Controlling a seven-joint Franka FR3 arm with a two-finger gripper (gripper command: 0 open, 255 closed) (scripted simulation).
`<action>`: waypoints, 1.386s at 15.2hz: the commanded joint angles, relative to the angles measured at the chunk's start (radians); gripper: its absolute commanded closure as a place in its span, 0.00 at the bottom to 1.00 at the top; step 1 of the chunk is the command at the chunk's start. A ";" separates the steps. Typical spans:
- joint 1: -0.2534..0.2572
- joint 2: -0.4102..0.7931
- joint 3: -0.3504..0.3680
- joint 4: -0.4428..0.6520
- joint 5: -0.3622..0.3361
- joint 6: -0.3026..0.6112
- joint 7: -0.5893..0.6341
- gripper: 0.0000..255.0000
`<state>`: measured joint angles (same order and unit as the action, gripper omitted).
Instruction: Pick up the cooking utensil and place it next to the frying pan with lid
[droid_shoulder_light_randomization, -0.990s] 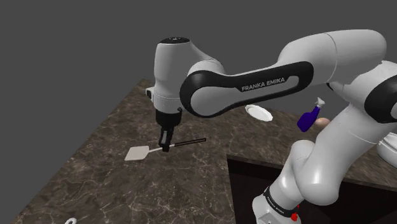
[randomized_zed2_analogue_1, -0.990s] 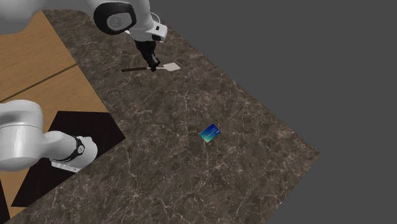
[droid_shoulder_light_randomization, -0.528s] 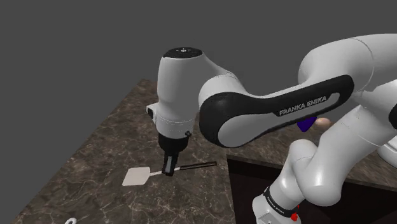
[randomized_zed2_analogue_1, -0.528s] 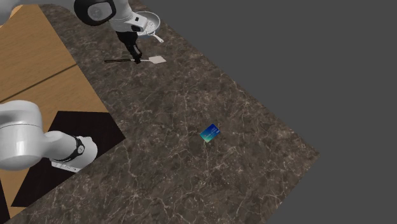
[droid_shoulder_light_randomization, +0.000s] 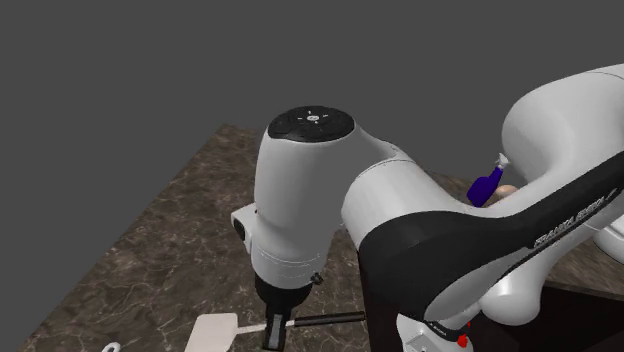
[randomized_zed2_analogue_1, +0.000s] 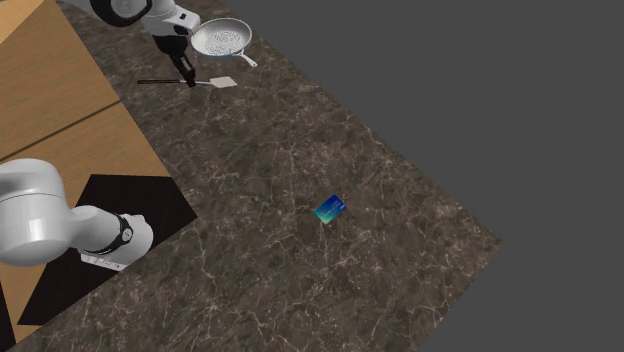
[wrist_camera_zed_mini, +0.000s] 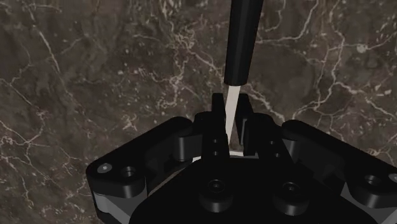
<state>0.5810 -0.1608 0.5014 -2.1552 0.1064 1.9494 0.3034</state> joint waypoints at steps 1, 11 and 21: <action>0.023 0.002 0.031 0.002 0.007 0.003 0.052 1.00; 0.100 0.073 0.150 0.048 -0.008 0.031 0.257 1.00; 0.103 0.138 0.162 -0.033 -0.046 0.166 0.283 1.00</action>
<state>0.6842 -0.0306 0.6622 -2.1818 0.0659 2.1019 0.5837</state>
